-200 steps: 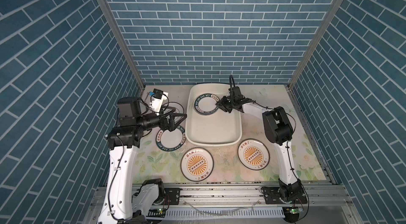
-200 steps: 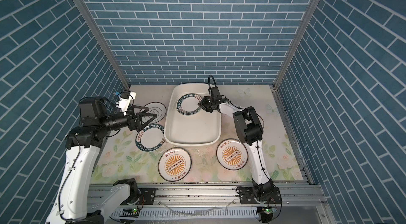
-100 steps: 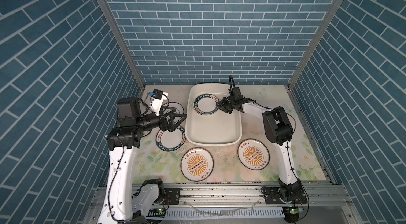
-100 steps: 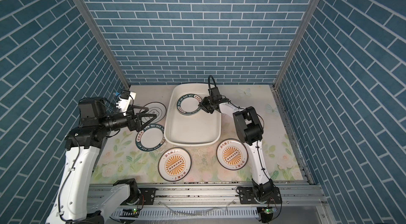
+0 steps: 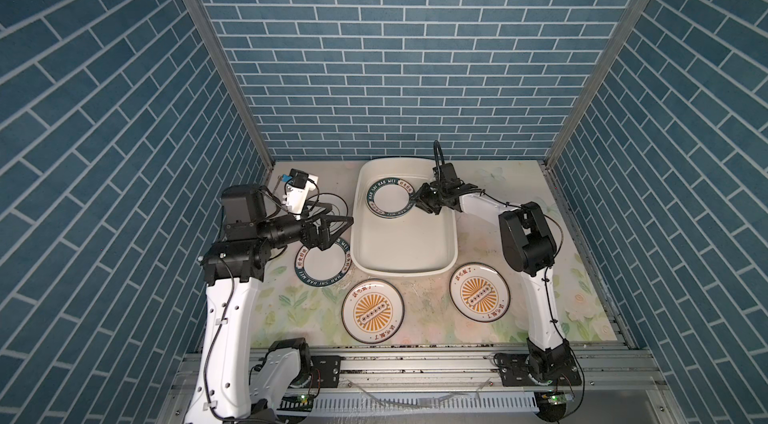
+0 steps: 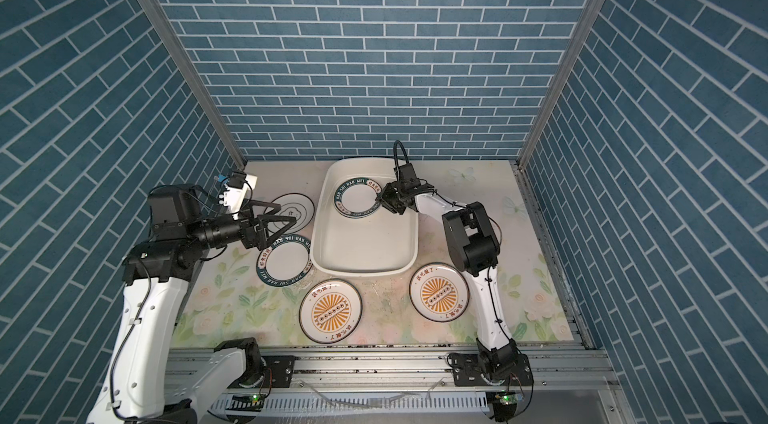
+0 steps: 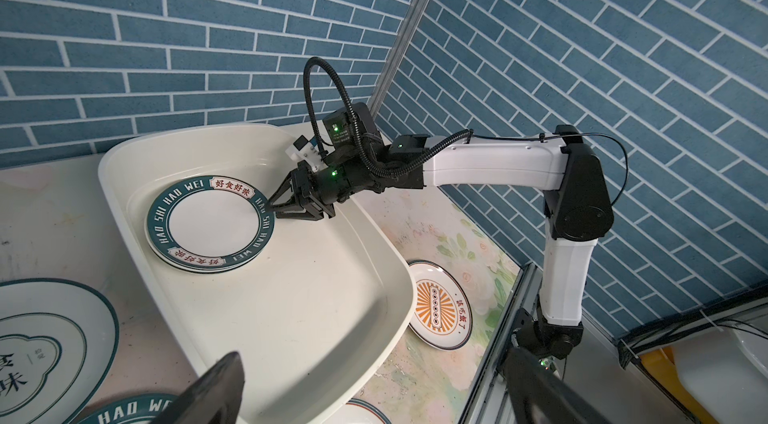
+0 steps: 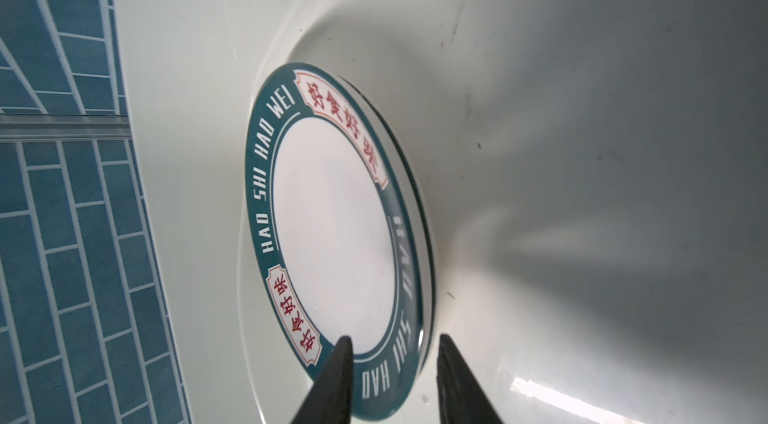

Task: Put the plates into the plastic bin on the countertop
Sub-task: 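Lift the right gripper out of the bin toward the orange sunburst plate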

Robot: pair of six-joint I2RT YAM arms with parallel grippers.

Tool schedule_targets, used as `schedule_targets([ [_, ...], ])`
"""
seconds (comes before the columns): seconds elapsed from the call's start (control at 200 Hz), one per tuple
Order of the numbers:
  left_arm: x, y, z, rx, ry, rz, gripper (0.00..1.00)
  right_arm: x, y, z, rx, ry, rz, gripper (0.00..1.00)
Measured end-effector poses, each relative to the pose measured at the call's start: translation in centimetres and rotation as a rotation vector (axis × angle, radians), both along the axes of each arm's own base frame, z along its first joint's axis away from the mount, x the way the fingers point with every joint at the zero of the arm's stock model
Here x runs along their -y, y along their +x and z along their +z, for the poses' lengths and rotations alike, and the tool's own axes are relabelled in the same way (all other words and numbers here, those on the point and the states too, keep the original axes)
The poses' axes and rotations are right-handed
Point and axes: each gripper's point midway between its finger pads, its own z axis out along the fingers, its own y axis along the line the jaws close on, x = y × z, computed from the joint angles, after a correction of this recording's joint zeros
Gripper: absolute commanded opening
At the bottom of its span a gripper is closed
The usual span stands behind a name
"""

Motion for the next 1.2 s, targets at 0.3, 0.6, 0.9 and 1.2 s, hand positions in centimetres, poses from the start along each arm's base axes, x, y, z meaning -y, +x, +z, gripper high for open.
schedule_targets([
  [0.3, -0.1, 0.1, -0.7, -0.013, 0.005, 0.006, 0.99, 3.3, -2.7, 15.5, 0.314, -0.007, 0.004, 0.35],
  [0.6, -0.2, -0.1, -1.9, -0.025, 0.012, 0.02, 1.0, 11.8, -11.4, 18.0, 0.423, -0.158, -0.074, 0.42],
  [0.9, -0.7, 0.5, -2.1, -0.007, 0.023, 0.063, 1.0, 20.6, -19.9, 11.8, 0.305, -0.324, -0.207, 0.51],
  [1.2, -0.7, 0.7, -1.8, -0.002, 0.01, 0.069, 0.99, 26.1, -24.8, 9.2, 0.18, -0.351, -0.342, 0.55],
])
